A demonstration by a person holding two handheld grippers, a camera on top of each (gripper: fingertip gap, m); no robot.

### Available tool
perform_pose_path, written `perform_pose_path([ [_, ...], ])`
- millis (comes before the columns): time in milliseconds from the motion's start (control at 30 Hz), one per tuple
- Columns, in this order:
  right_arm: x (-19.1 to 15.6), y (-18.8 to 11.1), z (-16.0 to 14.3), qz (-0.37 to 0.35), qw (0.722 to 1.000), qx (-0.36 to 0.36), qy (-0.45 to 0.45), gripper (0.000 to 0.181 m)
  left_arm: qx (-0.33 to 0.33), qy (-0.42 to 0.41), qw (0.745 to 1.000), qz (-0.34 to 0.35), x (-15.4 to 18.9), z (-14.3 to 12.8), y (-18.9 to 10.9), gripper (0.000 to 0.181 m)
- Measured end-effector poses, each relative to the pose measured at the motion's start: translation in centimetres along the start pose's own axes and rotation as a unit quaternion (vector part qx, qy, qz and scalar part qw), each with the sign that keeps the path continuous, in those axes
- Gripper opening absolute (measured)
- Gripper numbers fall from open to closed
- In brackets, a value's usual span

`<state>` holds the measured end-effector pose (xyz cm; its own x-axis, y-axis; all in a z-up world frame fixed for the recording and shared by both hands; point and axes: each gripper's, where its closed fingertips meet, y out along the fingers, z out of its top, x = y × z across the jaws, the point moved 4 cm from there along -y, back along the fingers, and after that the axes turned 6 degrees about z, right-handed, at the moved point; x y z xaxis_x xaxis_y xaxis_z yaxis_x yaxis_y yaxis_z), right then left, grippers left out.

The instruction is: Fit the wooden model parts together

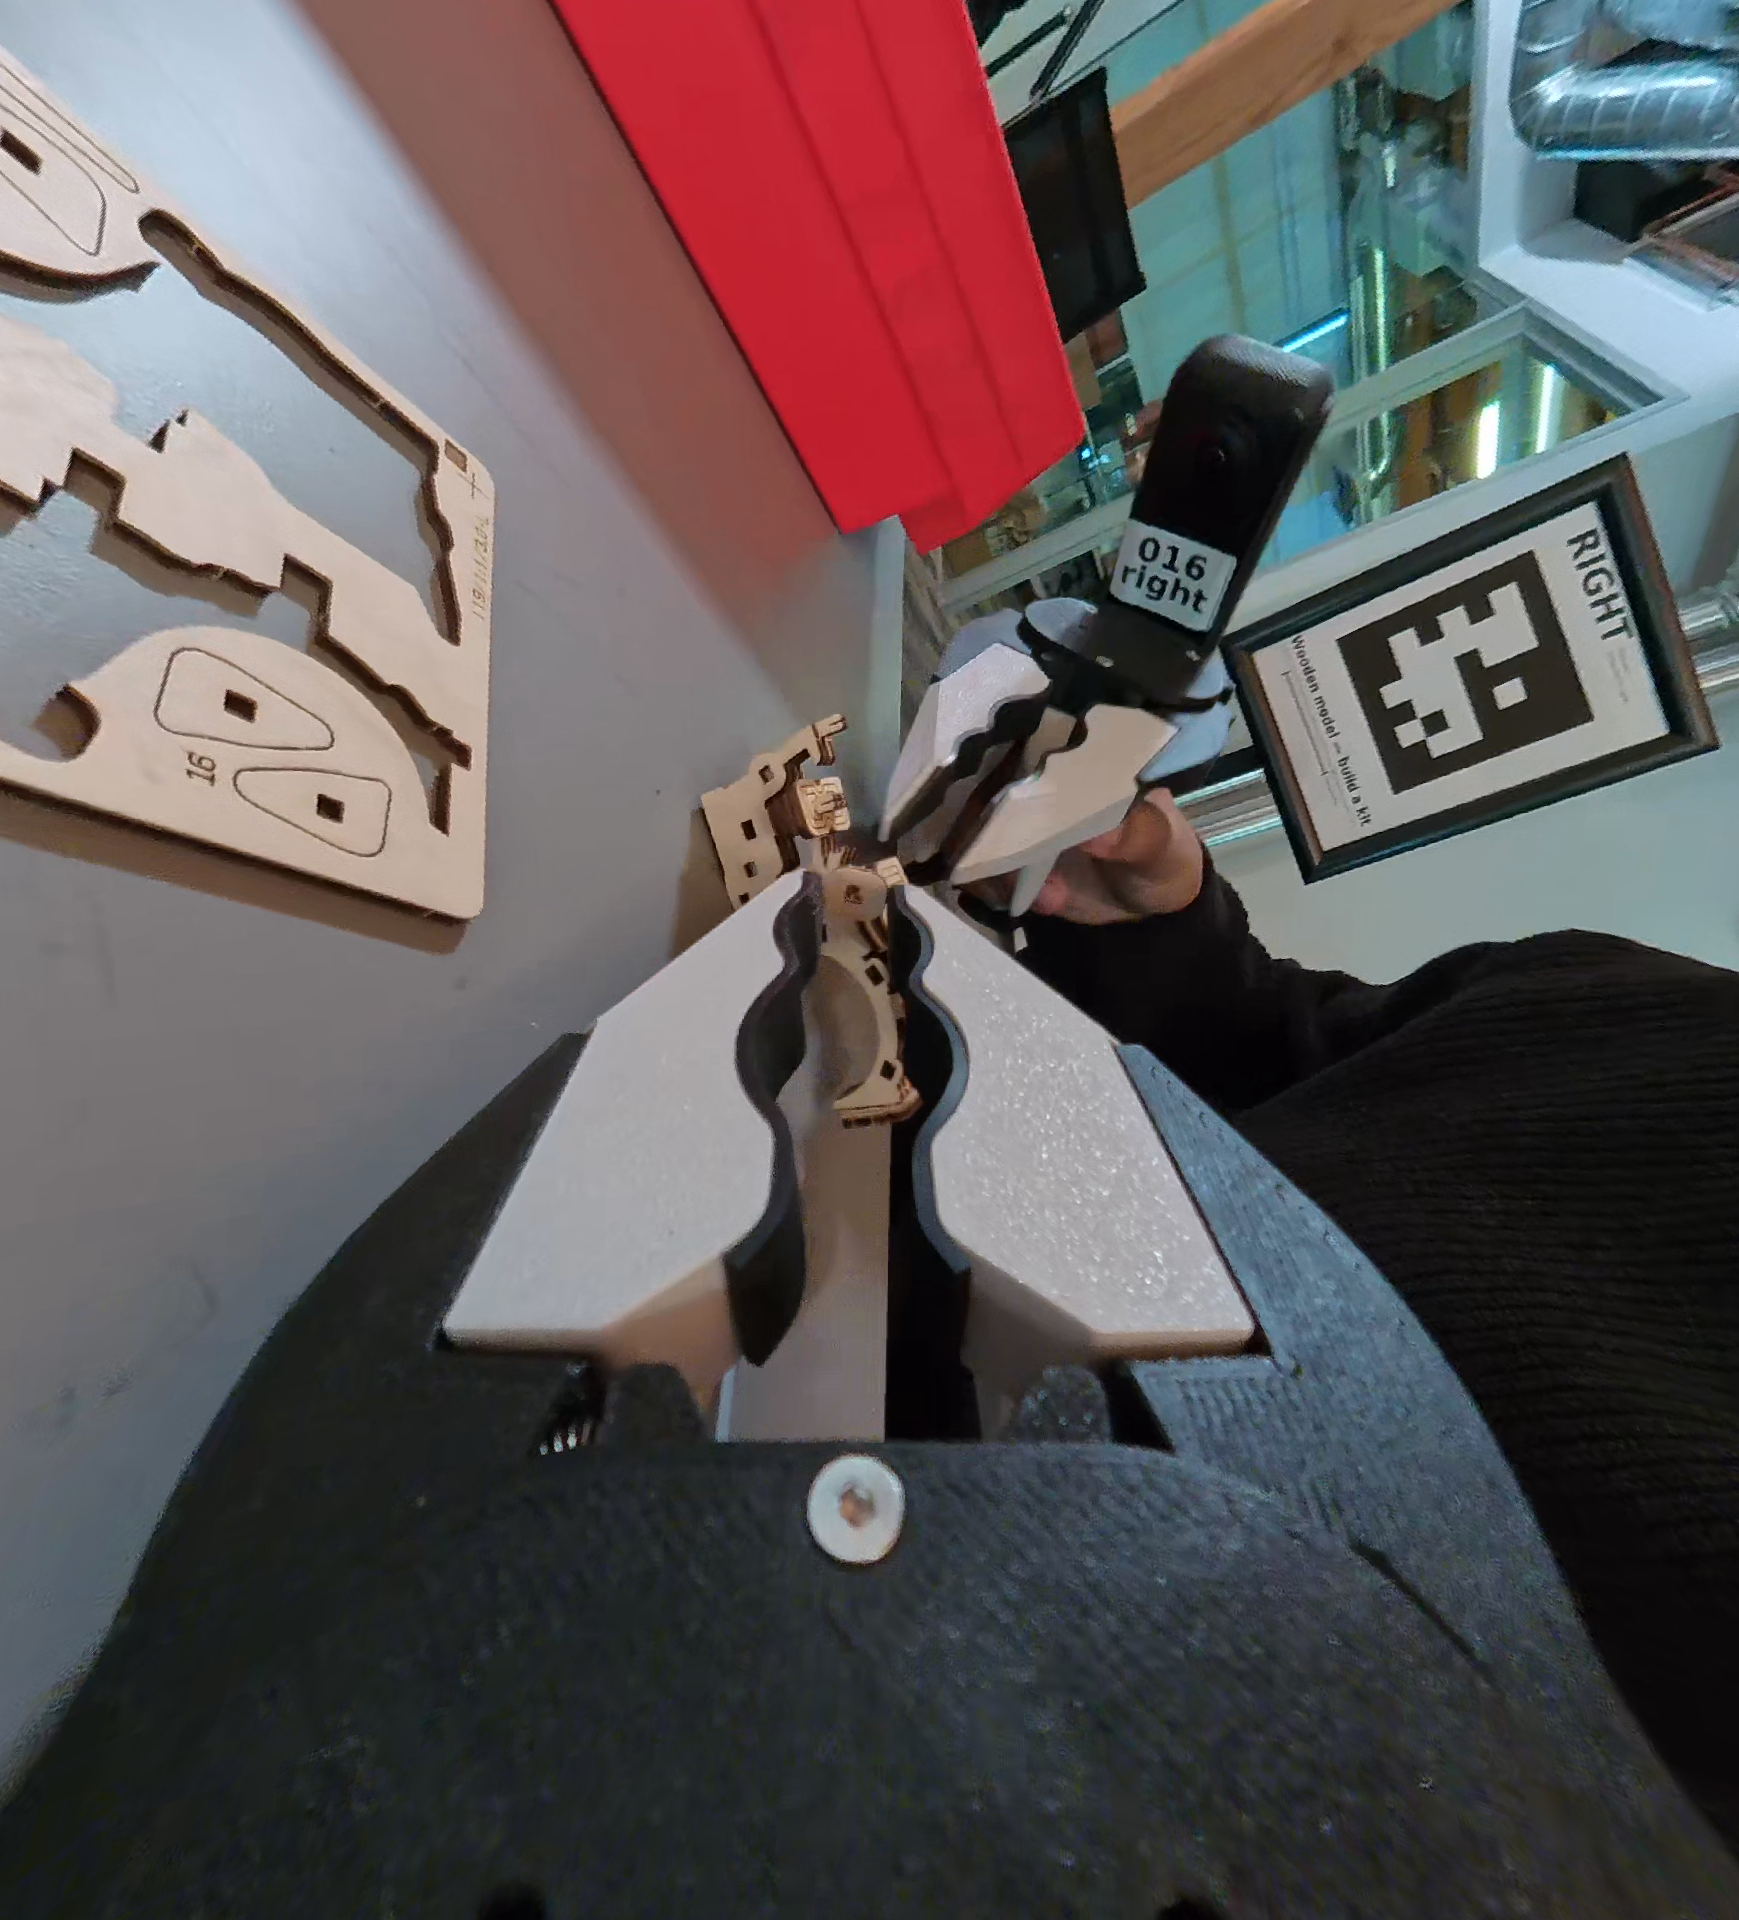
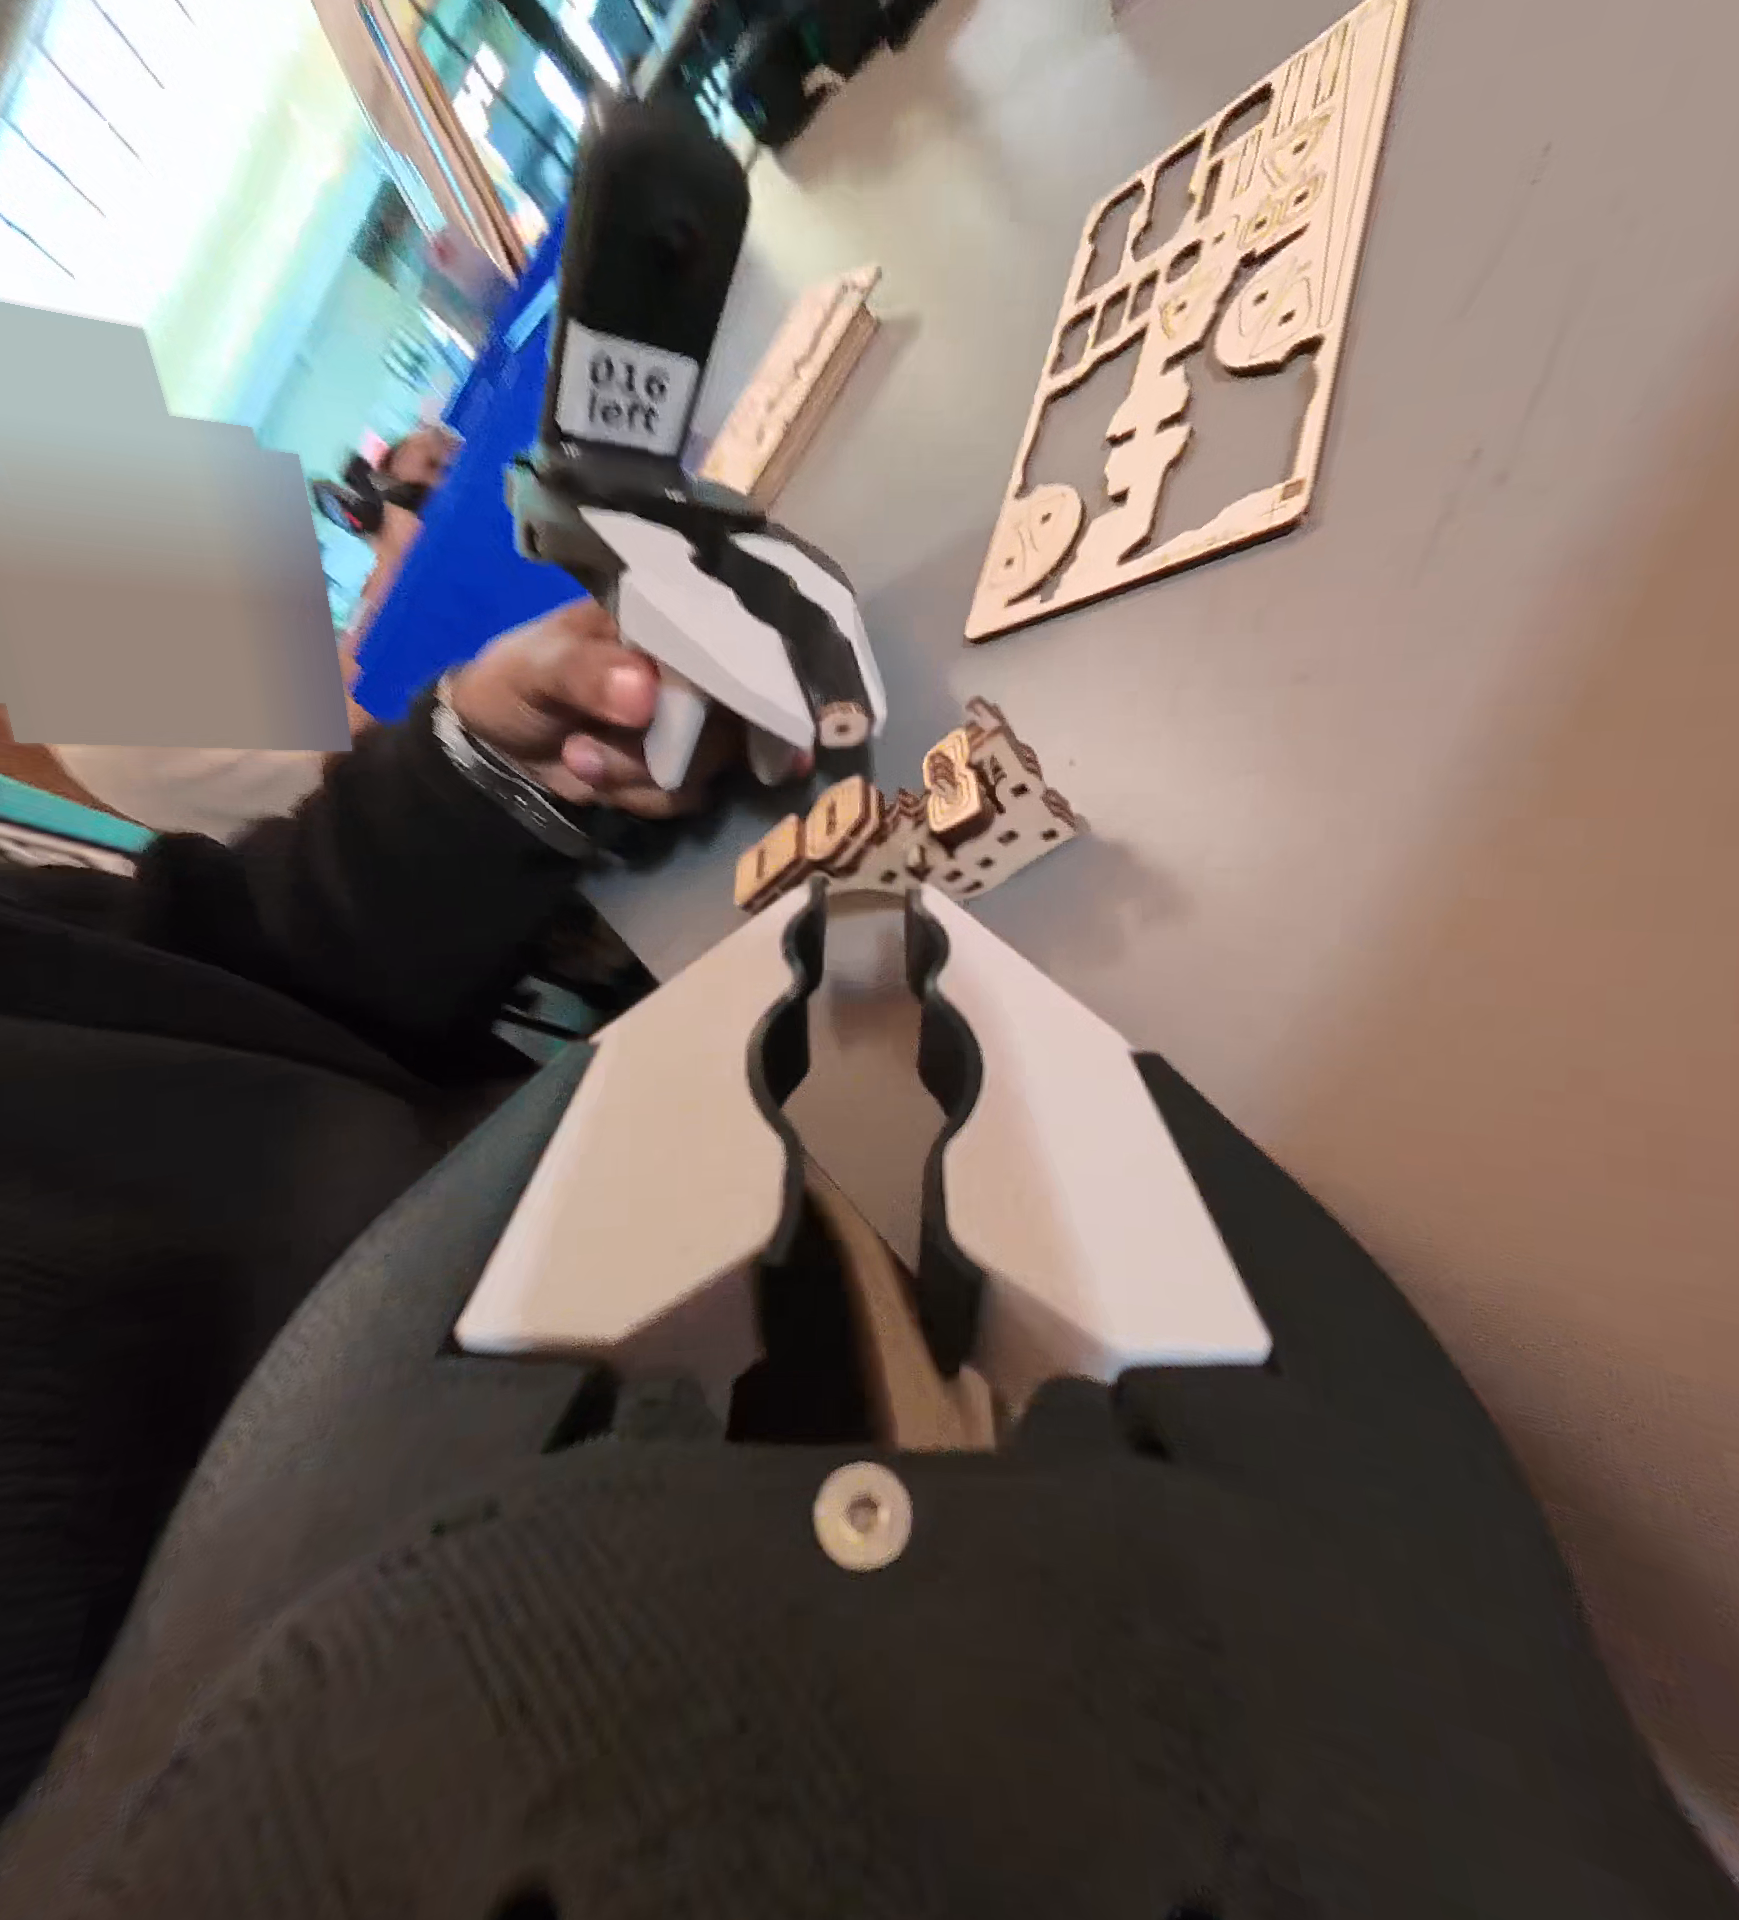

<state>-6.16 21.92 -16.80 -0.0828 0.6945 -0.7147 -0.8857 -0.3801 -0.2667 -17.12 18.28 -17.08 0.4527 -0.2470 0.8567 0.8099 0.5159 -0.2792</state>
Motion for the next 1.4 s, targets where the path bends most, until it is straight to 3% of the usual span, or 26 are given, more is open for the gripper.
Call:
perform_pose_path([
  [200,0.7,0.2,-0.1,0.048,0.994,0.028,0.092,0.012,-0.010,0.010,1.000,0.021,-0.2,-0.2,0.6,0.010],
  [433,1.3,0.9,0.0,0.012,0.998,0.012,0.063,0.012,-0.019,0.008,1.000,0.010,-0.1,-0.3,0.5,0.010],
  [1400,1.5,1.9,0.1,0.069,0.991,0.012,0.115,0.002,-0.042,0.014,0.999,0.011,-0.1,-0.7,1.3,0.010],
])
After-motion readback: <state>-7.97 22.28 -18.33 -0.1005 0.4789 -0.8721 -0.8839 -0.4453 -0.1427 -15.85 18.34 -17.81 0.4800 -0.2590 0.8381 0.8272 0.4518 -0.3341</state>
